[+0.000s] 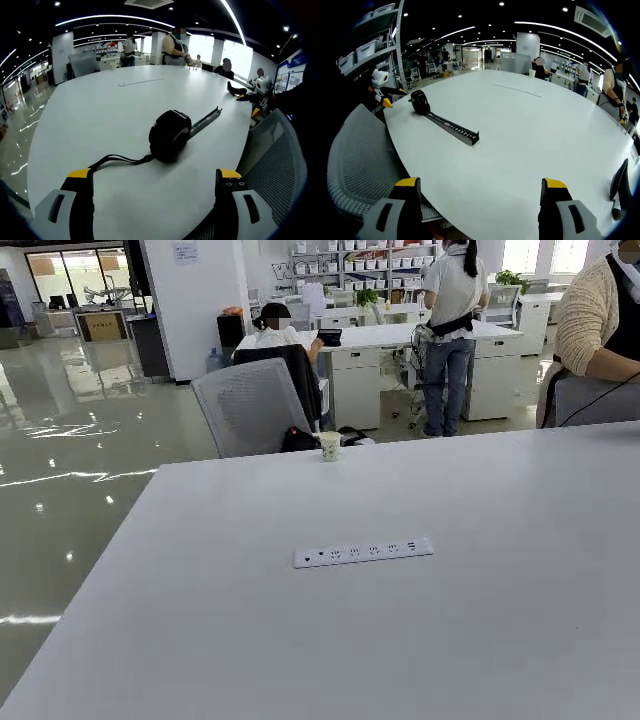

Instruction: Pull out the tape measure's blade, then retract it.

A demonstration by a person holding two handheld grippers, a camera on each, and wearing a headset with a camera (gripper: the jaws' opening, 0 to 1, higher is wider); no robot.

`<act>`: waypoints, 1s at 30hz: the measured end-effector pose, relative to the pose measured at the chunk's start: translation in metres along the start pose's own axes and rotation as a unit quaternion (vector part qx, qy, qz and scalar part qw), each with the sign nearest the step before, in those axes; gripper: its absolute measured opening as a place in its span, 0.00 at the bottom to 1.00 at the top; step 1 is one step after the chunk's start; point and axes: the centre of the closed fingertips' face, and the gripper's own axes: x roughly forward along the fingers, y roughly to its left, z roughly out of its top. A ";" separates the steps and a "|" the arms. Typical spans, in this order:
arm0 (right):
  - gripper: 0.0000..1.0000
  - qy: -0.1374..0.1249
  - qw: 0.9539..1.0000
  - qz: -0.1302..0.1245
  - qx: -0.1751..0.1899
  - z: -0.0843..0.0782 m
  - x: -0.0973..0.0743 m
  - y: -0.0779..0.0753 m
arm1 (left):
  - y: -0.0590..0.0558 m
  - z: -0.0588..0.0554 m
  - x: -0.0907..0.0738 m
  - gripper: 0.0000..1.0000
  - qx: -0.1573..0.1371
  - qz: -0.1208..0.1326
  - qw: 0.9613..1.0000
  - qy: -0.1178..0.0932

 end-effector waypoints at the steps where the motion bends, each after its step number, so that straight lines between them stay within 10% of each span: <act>1: 0.99 0.000 1.000 0.000 -0.001 0.000 -0.002 0.003 | -0.002 0.001 0.000 0.99 -0.001 -0.002 1.000 -0.004; 30: 0.98 0.013 0.999 0.024 -0.031 0.001 0.010 0.016 | -0.013 0.006 0.006 0.99 -0.010 0.001 1.000 -0.017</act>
